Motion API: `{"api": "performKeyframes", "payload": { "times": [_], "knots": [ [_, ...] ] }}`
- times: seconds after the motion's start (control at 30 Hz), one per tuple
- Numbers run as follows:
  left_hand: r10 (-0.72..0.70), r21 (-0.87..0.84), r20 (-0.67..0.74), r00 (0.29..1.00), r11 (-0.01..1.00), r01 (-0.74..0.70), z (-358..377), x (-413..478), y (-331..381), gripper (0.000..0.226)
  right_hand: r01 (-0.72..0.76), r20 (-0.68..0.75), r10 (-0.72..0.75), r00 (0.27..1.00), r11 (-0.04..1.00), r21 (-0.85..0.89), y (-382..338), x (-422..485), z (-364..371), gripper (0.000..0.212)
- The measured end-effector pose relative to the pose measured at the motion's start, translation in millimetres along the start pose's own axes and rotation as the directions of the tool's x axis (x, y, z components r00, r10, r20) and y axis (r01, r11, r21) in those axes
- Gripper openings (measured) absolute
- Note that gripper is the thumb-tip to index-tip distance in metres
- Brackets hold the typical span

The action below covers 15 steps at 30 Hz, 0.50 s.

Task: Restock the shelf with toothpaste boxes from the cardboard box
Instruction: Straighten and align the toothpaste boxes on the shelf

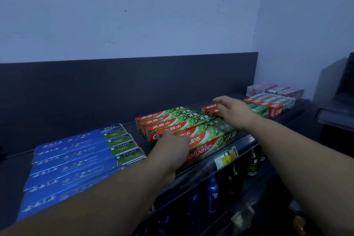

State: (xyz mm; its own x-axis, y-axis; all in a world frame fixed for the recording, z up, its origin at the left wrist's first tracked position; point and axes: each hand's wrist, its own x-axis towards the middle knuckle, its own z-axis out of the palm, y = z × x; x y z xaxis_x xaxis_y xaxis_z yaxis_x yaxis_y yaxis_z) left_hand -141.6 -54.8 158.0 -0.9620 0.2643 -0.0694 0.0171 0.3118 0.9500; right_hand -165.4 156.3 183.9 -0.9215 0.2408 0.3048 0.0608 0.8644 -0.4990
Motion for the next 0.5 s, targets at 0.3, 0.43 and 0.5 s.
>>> {"api": "performKeyframes", "payload": {
  "times": [0.3, 0.43, 0.5],
  "knots": [
    [0.089, 0.476, 0.023, 0.996, 0.875, -0.089, 5, 13, 5, 0.076, 0.034, 0.148, -0.003, 0.989, 0.977, -0.211, 33, 7, 10, 0.040],
    [0.161, 0.764, 0.125, 0.979, 0.614, -0.199, 3, 29, 18, 0.081, 0.097, 0.234, -0.029, 0.972, 0.952, -0.289, 42, 24, 6, 0.042],
    [0.126, 0.823, 0.149, 0.981, 0.534, -0.194, 4, 40, 24, 0.086, 0.183, 0.280, -0.074, 0.957, 0.903, -0.388, 44, 36, 4, 0.046]
  ]
}}
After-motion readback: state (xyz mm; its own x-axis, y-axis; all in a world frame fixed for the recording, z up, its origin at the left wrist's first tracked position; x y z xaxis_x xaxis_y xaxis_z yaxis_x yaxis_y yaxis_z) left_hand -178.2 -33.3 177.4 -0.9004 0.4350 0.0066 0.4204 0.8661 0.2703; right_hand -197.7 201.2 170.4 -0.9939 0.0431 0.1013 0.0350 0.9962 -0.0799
